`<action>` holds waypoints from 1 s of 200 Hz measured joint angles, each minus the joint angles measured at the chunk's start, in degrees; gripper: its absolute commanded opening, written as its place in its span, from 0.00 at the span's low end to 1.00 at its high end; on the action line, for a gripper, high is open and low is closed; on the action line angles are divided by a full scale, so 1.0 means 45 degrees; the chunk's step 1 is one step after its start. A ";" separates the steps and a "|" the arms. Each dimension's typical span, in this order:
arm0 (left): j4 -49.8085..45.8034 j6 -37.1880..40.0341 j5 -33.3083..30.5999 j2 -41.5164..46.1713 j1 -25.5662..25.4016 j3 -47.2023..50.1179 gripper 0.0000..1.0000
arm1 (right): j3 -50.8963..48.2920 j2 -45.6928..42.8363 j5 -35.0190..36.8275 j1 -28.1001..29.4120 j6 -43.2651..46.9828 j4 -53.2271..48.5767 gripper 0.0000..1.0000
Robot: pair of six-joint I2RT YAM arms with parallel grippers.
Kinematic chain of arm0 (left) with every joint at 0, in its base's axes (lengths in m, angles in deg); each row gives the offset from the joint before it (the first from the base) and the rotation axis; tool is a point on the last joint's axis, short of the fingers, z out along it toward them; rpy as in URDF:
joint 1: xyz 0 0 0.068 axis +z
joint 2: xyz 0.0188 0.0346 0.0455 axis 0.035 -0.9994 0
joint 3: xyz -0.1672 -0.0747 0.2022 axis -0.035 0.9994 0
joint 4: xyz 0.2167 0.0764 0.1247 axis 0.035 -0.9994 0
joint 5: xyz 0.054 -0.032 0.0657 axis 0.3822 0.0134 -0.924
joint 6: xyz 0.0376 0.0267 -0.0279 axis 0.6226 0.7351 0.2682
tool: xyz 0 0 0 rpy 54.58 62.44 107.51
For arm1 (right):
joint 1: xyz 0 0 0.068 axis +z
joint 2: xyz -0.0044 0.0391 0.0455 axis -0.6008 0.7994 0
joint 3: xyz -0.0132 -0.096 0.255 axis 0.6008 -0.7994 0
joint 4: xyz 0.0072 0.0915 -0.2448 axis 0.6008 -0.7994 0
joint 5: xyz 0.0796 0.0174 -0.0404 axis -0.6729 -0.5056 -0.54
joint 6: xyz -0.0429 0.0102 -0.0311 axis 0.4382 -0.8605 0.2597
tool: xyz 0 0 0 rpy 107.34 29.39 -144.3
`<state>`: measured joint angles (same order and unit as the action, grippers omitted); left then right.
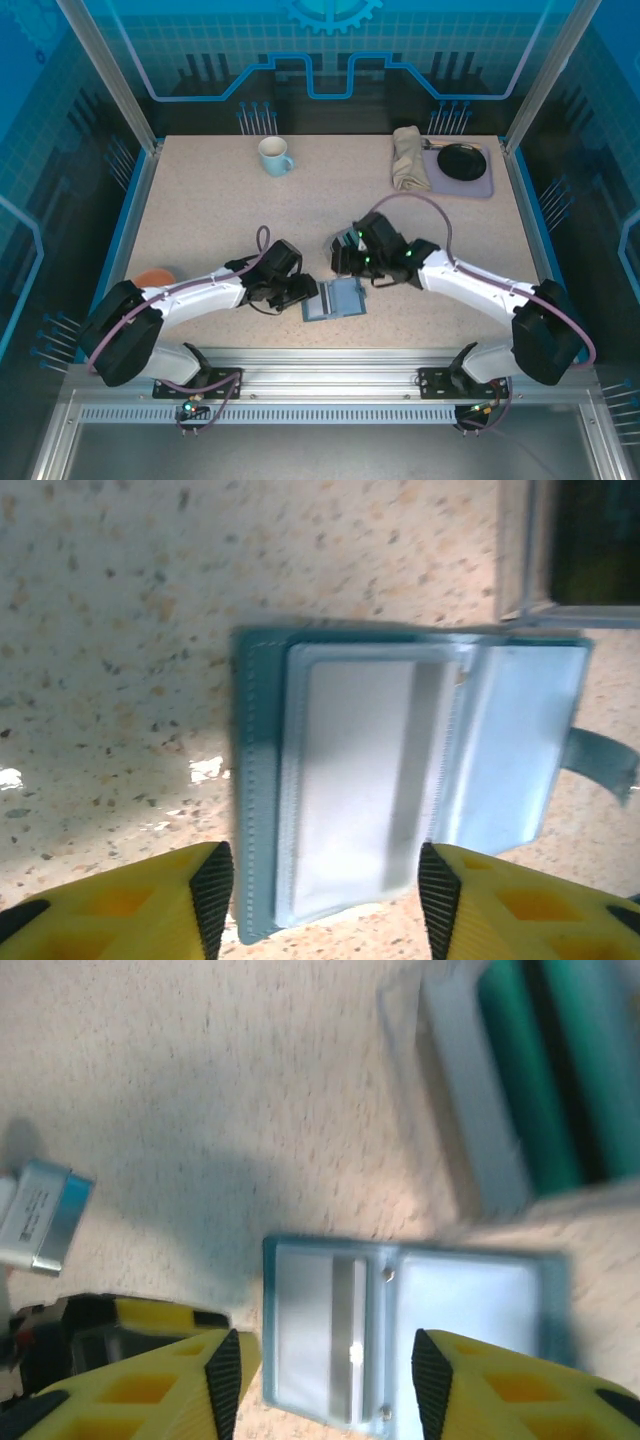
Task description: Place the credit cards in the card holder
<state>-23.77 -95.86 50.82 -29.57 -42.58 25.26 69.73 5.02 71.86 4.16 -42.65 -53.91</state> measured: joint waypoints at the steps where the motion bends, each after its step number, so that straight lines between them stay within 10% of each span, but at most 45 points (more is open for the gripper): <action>1: -0.0034 -0.0005 0.0000 0.0005 0.0000 -0.0034 0.59 | 0.0078 0.0019 0.0019 -0.0019 0.0073 -0.0068 0.54; 88: 0.0175 -0.0452 -0.0039 0.0019 0.1331 -0.0704 0.74 | 0.5416 0.4945 0.2759 -0.0015 0.4945 -0.4687 0.44; 200: 0.0457 -0.0826 0.0117 0.0510 0.1481 -0.0350 0.76 | 0.6926 0.7130 0.4231 0.0316 0.5741 -0.5625 0.41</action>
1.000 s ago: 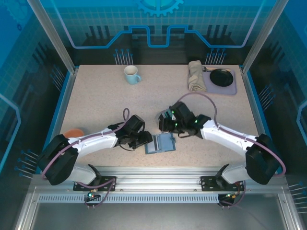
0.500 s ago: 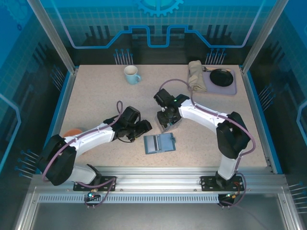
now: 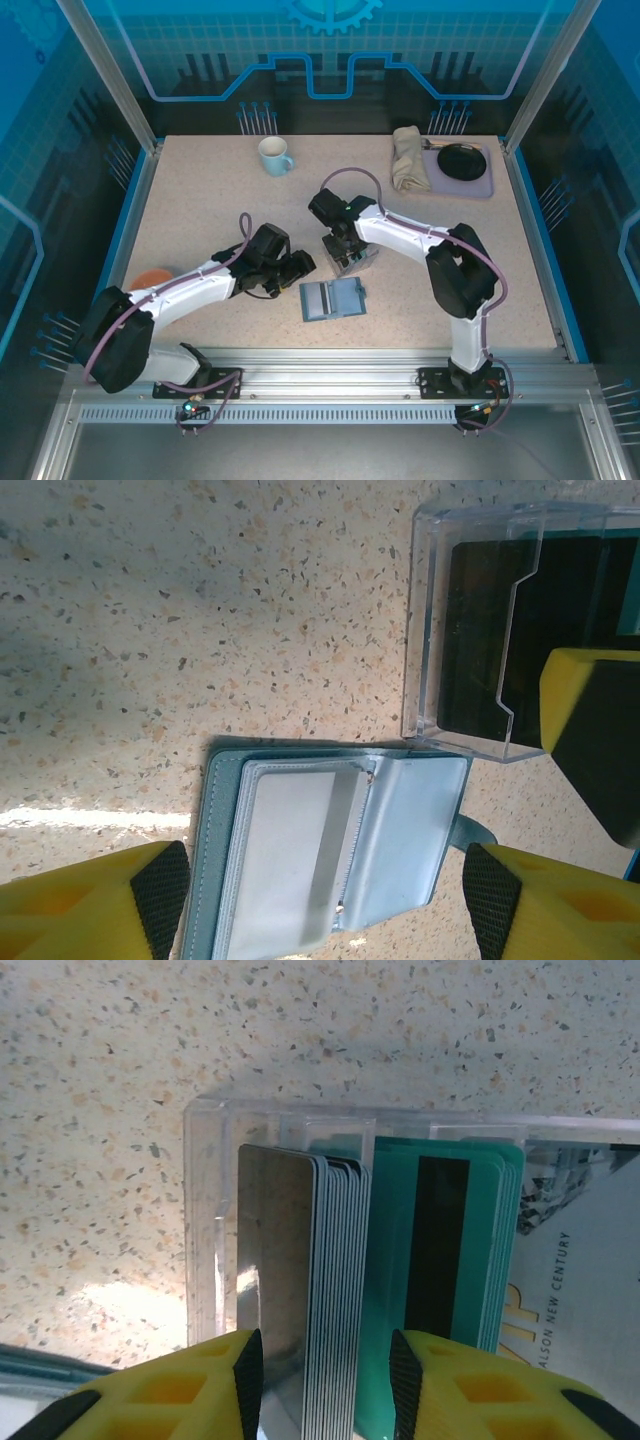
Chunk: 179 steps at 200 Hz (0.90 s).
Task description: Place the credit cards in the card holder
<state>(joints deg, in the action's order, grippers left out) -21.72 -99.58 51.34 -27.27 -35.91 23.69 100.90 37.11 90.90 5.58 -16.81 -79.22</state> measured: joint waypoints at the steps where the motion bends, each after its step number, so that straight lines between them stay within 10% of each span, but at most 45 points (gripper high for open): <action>1: 0.0000 0.0000 0.0000 0.0000 0.0005 0.0000 0.76 | 0.0010 0.0010 0.0015 0.0000 0.0000 0.0000 0.41; 179: 0.0015 -0.0010 0.0000 0.0117 0.0000 0.0160 0.77 | 0.0816 0.1083 0.3405 0.0903 0.0476 -0.0675 0.38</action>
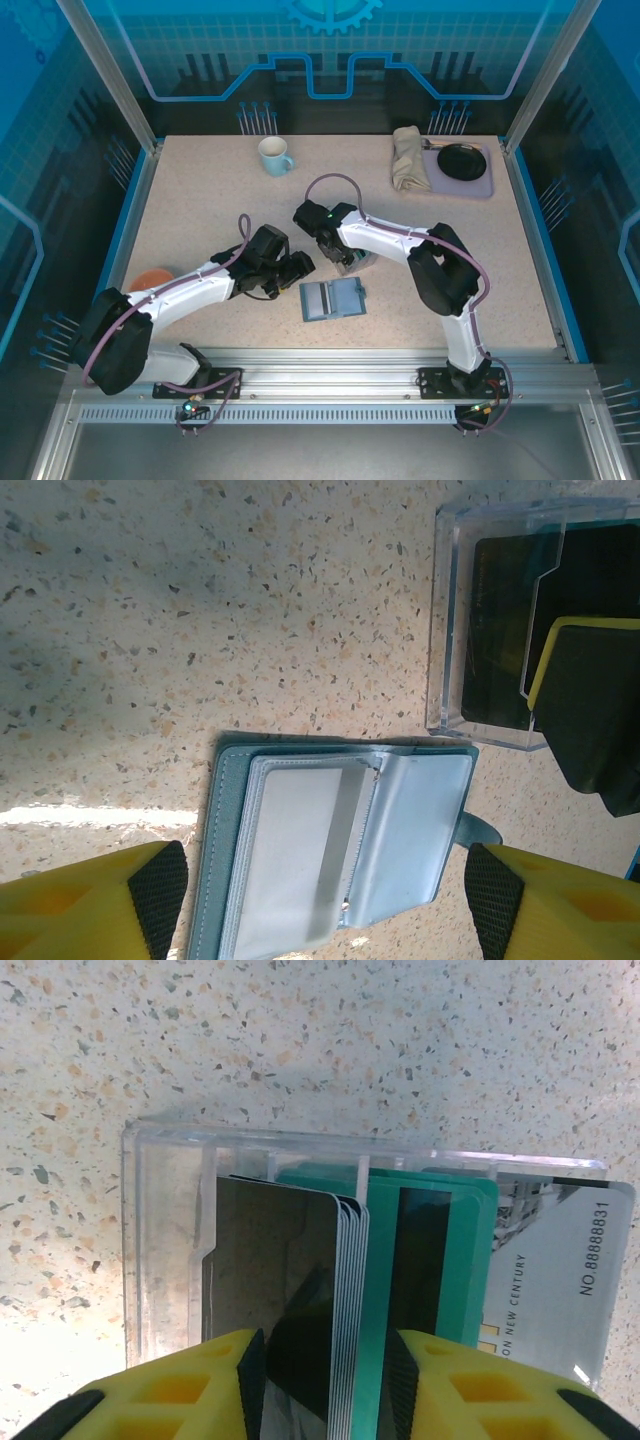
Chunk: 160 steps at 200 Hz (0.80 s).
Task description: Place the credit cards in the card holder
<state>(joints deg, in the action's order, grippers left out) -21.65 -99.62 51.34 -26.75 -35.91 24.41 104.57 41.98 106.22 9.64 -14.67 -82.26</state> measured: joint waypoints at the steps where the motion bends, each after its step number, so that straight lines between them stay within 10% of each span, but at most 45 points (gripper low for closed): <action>1: -0.0005 0.0000 0.0000 0.0000 0.0000 0.0000 0.77 | 0.0000 -0.0005 0.0000 0.0000 0.0005 -0.0005 0.38; 160: 0.0073 -0.0005 0.0000 0.0000 0.0000 0.0000 0.77 | 0.0000 -0.0631 -0.0005 -0.0015 0.0083 -0.0126 0.04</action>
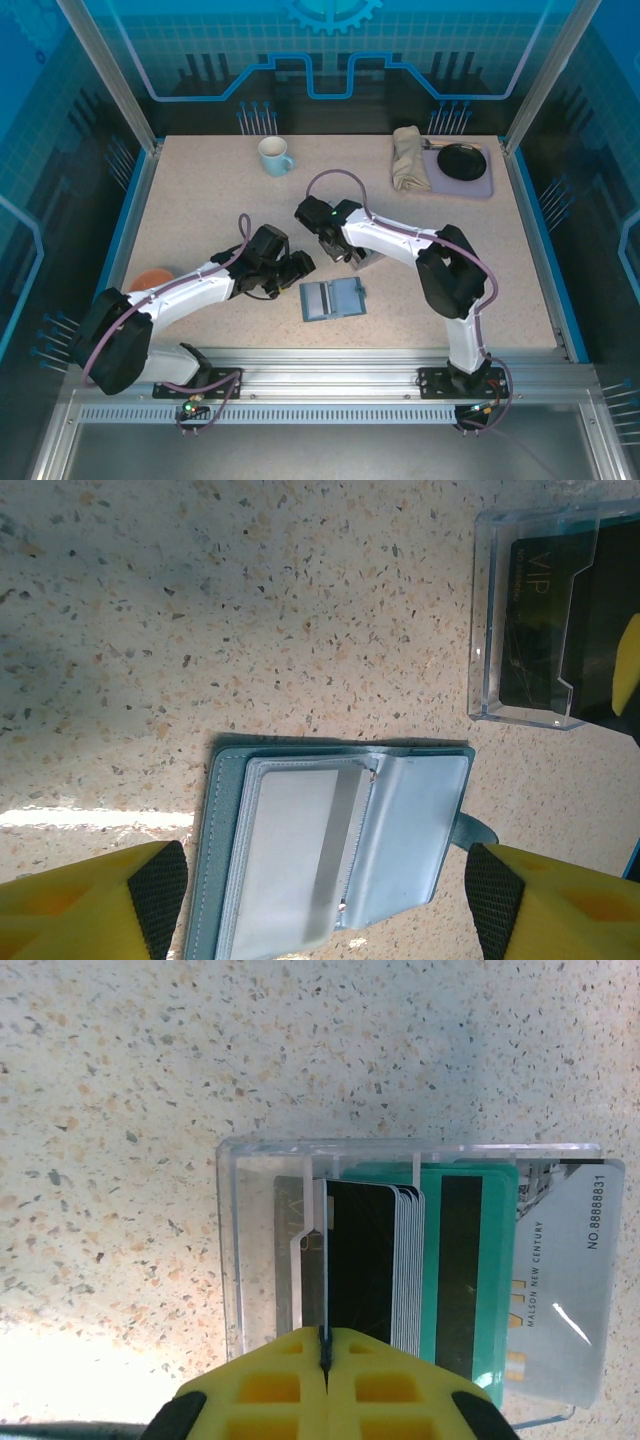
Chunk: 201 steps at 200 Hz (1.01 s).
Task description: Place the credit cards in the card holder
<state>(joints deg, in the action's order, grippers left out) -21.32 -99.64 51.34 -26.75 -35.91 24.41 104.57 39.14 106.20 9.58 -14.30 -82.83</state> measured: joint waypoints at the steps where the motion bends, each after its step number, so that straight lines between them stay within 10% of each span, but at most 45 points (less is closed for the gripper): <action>1: 0.0005 0.0000 0.0000 0.0000 0.0000 0.0000 0.77 | 0.0000 -0.0010 -0.0005 0.0000 0.0005 -0.0005 0.04; 80: 0.0199 0.0010 0.0534 0.0238 0.0165 0.0039 0.74 | -0.0447 -0.2837 -0.2191 -0.0097 -0.0884 -0.0107 0.00; 148: 0.3347 -0.0597 0.3181 0.0855 0.0719 0.0165 0.68 | -0.5100 -0.7640 -1.0166 -0.3366 -0.4104 0.4129 0.00; 201: 0.5668 -0.1496 0.4619 0.0622 0.0743 0.0165 0.51 | -0.6606 -0.8218 -1.3250 -0.3691 -0.6101 0.6460 0.00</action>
<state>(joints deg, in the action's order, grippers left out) 4.18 -106.38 72.13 -23.95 -32.57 25.15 74.84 2.16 46.58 -7.03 -41.75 -53.76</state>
